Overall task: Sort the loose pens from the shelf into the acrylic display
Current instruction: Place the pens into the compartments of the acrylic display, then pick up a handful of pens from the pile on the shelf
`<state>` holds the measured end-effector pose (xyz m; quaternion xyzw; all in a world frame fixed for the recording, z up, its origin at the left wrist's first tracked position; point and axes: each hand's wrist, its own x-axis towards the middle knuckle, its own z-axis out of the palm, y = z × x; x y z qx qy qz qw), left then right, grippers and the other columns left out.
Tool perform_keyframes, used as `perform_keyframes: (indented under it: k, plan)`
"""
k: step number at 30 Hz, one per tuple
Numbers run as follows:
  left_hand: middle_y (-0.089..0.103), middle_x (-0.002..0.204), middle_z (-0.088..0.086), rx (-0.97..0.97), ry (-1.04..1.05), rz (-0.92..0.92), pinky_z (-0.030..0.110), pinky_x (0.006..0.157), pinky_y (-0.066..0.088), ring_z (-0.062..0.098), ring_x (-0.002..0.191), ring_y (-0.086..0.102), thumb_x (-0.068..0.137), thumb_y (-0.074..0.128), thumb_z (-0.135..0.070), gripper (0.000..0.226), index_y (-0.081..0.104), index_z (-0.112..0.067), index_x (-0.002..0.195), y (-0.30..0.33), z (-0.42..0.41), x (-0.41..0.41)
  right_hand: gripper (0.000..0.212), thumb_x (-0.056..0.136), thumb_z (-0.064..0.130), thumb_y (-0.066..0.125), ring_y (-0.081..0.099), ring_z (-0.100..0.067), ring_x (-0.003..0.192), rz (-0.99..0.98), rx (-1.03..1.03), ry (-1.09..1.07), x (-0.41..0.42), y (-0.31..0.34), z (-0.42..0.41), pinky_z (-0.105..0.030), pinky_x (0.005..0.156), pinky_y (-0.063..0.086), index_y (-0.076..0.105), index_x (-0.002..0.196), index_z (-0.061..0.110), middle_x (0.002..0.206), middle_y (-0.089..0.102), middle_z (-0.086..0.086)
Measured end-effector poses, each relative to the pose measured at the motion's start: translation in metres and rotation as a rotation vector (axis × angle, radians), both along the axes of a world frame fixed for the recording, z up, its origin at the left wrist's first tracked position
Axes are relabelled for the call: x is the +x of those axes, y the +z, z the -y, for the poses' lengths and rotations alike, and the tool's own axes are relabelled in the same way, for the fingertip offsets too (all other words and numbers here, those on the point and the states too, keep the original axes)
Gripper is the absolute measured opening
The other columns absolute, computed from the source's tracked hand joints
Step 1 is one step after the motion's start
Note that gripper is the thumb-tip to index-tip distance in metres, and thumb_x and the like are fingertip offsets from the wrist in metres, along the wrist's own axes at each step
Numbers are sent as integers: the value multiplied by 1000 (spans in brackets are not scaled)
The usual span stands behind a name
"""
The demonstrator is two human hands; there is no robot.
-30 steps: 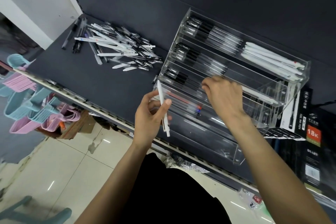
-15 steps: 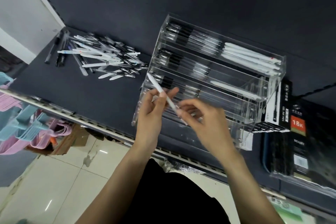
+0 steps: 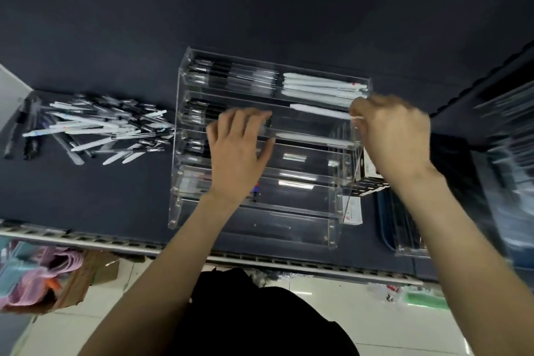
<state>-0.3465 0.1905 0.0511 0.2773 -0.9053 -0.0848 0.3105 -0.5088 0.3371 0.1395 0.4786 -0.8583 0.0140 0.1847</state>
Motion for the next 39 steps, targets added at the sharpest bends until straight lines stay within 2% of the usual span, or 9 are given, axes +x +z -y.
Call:
perform_keyframes:
  k: [3, 7, 12, 17, 22, 26, 30, 34, 39]
  plan:
    - [64, 109, -2, -30, -6, 32, 39, 84, 34, 21, 106, 46, 86, 58, -34, 27, 67, -22, 108, -5, 8, -4, 30, 53, -3, 83, 55, -23, 46, -71, 217, 23, -2, -3, 18, -18, 44, 21, 63, 66, 15, 54, 54, -1]
    - [66, 103, -5, -28, 7, 47, 38, 86, 32, 20, 102, 51, 87, 55, -33, 21, 70, -25, 101, -10, 10, -3, 23, 82, -3, 61, 64, -24, 74, 6, 385, 47, -7, -14, 33, -26, 53, 33, 62, 90, 19, 80, 63, -1]
    - [68, 97, -6, -6, -7, 23, 39, 85, 36, 21, 96, 57, 86, 59, -25, 17, 72, -27, 97, -4, 12, -3, 26, 85, 0, 57, 62, -29, 89, 215, 385, 40, -18, -23, 39, -29, 64, 38, 66, 91, 24, 93, 66, -4]
    - [68, 96, -3, -5, -44, 47, 44, 85, 41, 24, 94, 58, 82, 66, -13, 22, 72, -24, 100, -4, 14, -2, 35, 86, -6, 51, 60, -31, 96, 273, 399, 58, -27, -18, 34, -30, 66, 39, 69, 101, 21, 103, 65, -7]
    - [67, 107, 0, -7, -112, -79, 41, 91, 42, 23, 102, 56, 86, 57, -19, 30, 68, -17, 113, 1, 17, 18, 27, 92, 6, 52, 63, -26, 97, 353, 121, 91, -10, -12, 20, -33, 76, 48, 68, 109, 20, 110, 67, -2]
    - [66, 80, 1, -96, -5, -314, 32, 76, 37, 20, 75, 55, 88, 54, -21, 14, 64, -14, 95, 17, 29, 68, 19, 93, 14, 55, 67, -18, 84, 478, -382, 265, 43, -3, 22, -32, 72, 54, 68, 107, 15, 99, 70, -1]
    - [60, 70, 3, -100, 110, -387, 30, 72, 31, 18, 68, 49, 87, 52, -16, 5, 55, -13, 86, 23, 57, 141, 21, 92, 15, 53, 64, -12, 90, 614, -484, 431, 121, -19, 52, -25, 79, 50, 68, 106, 13, 98, 70, 1]
    - [63, 84, 4, 108, 237, -203, 31, 76, 36, 19, 80, 52, 88, 50, -19, 15, 62, -10, 93, 9, 109, 219, 23, 91, 21, 51, 62, -12, 95, 762, -287, 533, 195, -52, 104, -26, 82, 49, 68, 106, 19, 101, 69, 6]
    - [62, 112, 12, 436, 386, 75, 38, 90, 40, 35, 107, 54, 83, 64, -6, 32, 61, -8, 116, -28, 206, 288, 27, 91, 14, 56, 51, -18, 112, 778, -27, 439, 251, -99, 188, -33, 94, 44, 64, 116, 21, 116, 62, 4]
